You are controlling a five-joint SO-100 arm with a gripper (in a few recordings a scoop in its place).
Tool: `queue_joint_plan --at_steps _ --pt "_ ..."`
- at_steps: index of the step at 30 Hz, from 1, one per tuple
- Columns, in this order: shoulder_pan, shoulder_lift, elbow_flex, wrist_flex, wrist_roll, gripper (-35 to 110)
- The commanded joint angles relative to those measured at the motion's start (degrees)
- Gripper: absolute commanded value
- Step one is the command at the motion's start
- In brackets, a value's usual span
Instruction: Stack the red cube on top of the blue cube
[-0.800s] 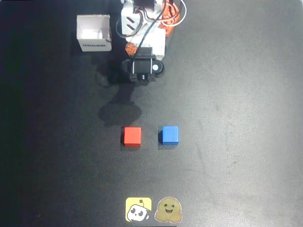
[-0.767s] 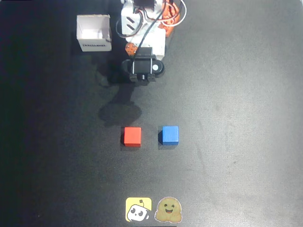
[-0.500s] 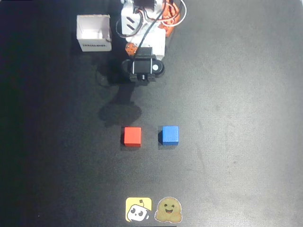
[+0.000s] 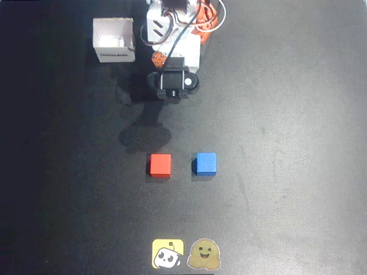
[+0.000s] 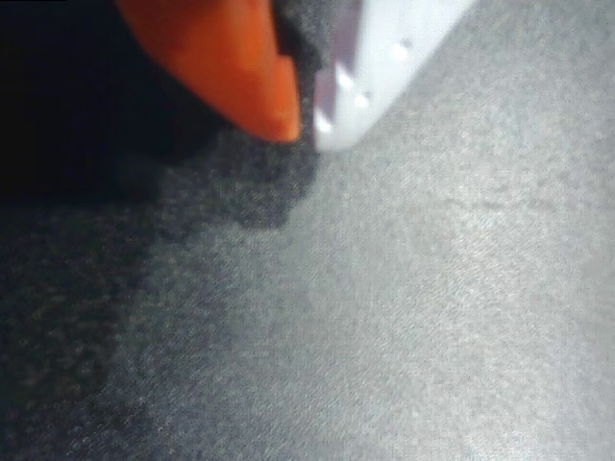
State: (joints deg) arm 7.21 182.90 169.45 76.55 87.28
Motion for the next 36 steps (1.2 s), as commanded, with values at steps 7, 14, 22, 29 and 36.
queue_joint_plan --at_steps 7,14,22,29,36 --pt "0.4 0.2 -0.2 0.2 -0.2 0" --pt "0.3 0.2 -0.2 -0.8 -1.1 0" --pt "-0.1 0.2 -0.3 -2.8 -1.2 0" --pt "-0.1 0.2 -1.3 -3.2 -1.2 0" --pt "-0.2 0.2 -2.5 -3.5 -1.2 0"
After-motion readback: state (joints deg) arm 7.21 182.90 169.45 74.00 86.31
